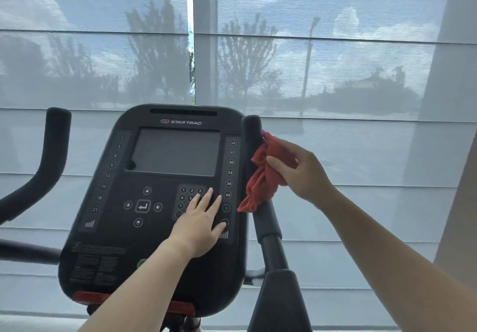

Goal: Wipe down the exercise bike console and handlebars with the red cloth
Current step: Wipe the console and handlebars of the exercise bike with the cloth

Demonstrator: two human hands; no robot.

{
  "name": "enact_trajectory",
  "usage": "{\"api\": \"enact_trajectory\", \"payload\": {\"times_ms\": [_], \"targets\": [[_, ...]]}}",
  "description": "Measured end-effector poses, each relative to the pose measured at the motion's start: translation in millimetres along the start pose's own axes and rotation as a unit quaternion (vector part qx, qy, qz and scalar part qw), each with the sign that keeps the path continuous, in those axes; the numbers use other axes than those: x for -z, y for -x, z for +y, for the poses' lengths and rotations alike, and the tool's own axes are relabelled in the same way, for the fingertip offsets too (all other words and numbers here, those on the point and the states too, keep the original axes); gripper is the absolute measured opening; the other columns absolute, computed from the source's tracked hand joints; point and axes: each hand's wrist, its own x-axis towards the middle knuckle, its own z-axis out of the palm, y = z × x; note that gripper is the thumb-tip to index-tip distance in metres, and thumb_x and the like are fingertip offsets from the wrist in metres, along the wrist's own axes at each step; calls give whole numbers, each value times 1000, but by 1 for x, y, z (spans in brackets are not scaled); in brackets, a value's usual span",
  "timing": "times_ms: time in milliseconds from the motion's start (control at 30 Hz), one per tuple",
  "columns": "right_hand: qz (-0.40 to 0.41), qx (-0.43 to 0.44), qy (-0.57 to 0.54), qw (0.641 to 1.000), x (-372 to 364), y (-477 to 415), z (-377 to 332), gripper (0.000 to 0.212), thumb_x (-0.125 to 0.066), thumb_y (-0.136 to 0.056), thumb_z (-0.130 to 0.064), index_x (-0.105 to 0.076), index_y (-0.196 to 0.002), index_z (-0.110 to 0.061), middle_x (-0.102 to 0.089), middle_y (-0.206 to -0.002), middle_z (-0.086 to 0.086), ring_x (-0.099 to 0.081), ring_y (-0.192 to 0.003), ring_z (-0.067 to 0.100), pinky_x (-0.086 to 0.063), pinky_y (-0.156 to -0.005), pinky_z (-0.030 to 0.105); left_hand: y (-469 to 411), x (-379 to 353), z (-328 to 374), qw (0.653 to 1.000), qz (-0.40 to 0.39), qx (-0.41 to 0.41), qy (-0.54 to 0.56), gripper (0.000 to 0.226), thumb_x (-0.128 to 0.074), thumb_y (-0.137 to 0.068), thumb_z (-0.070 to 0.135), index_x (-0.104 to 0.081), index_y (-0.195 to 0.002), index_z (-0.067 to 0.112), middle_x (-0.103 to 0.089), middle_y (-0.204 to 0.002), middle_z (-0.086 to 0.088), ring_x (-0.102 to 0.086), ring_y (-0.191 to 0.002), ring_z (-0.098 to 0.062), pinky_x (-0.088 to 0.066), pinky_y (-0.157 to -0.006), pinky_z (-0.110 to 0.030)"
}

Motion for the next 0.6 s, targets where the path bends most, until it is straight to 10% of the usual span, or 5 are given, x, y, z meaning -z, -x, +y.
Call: {"api": "enact_trajectory", "payload": {"times_ms": [600], "targets": [[-39,-46,-25,998,-6,30,3,25,-57,-91,-23,-64,-99,-46,-73,-89,-9,-69,-85,19,-57,-76,33,0,-1,-2,1000,-8,1,17,63,-32,-97,47,-2,-150,31,16,-157,14,11,-146,-15,-24,-115,-39]]}}
